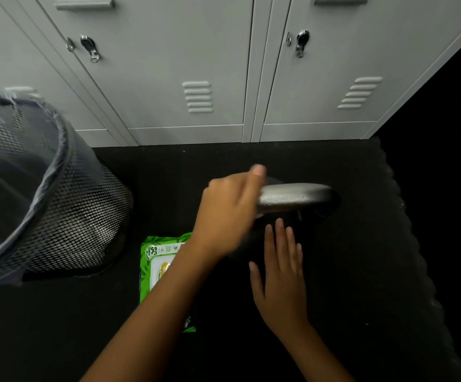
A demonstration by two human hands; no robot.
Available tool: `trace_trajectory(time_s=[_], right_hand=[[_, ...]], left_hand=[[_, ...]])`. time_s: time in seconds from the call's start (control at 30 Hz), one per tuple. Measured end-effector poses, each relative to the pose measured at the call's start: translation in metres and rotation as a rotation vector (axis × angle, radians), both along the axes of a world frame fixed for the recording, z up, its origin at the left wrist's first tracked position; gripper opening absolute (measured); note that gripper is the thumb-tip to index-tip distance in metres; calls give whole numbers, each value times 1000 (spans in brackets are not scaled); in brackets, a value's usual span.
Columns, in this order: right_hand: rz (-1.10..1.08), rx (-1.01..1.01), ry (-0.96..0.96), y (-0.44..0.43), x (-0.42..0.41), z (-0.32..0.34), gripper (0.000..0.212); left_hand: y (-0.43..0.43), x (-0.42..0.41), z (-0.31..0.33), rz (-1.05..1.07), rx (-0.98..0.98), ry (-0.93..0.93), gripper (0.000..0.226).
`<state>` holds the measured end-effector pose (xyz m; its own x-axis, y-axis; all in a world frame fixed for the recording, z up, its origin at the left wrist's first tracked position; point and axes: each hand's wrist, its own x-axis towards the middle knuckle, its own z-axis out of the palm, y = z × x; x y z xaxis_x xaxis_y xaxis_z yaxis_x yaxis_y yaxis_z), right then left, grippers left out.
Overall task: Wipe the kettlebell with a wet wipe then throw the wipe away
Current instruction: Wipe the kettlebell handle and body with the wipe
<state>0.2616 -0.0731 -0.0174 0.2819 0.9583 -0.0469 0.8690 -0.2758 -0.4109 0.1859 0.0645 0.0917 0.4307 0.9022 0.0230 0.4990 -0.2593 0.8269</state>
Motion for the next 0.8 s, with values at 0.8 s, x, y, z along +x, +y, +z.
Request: trace_trajectory(time_s=[0.8], right_hand=[[12,-168,199,4,-8,68,74]], left_hand=[[2,-33,16,256,-561,-193,25]])
